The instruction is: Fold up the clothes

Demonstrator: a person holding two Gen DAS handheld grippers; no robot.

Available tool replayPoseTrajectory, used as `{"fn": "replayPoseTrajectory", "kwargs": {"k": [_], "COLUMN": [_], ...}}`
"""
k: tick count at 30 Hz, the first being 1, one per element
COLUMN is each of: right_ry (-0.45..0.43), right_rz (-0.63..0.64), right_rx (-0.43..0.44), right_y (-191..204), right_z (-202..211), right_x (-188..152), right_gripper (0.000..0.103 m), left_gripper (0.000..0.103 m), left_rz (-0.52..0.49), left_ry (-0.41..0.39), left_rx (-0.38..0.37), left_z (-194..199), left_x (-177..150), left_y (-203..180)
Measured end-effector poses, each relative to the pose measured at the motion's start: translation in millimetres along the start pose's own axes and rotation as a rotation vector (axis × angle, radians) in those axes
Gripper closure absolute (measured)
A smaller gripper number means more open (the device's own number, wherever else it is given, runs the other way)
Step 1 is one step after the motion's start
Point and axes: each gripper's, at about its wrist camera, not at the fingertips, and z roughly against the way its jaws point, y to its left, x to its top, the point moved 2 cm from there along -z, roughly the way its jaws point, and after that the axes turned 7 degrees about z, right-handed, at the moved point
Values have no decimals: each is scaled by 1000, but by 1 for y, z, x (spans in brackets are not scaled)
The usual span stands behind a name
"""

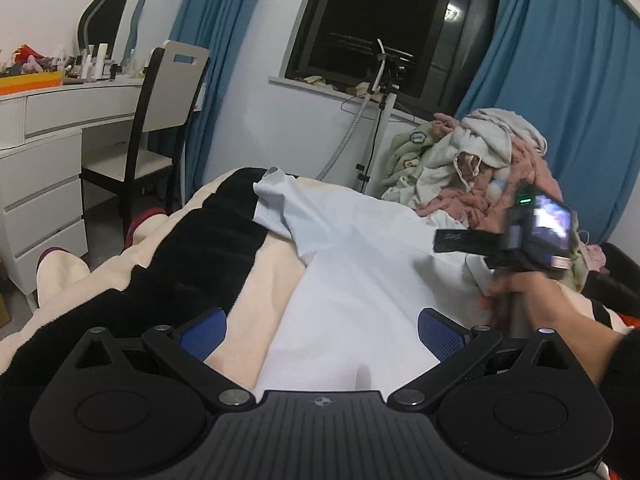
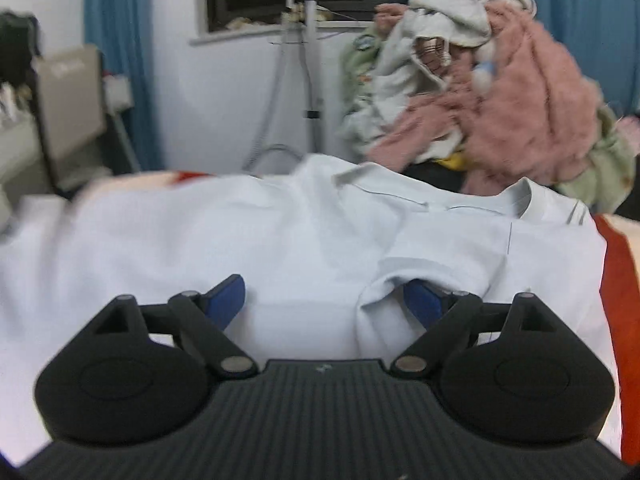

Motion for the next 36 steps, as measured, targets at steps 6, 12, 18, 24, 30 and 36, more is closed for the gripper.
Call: {"fn": "replayPoseTrajectory", "kwargs": {"k": [6, 12, 18, 24, 30, 36], "right_ry": [-143, -231, -247, -237, -256, -329], "right_rz": [-39, -111, -208, -265, -320, -405], "right_rx": [45, 51, 23, -23, -66, -117], "right_y": [2, -21, -50, -73, -104, -145], "right_z": [124, 270, 380, 431, 453, 471], "right_x": [3, -29, -89, -154, -178, -188], "right_gripper": [15, 15, 15, 15, 15, 15], "left_gripper": [0, 0, 0, 0, 3, 21], "left_rz": [-25, -61, -121, -198, -301, -305], "left_ry": [-25, -17, 26, 46, 73, 244], "left_rx": [-31, -102, -203, -286, -298, -385], "left_z": [29, 69, 116, 148, 151, 139], "left_x": [0, -4, -21, -43, -66, -97], "left_y": [-6, -20, -39, -65, -91, -125]}}
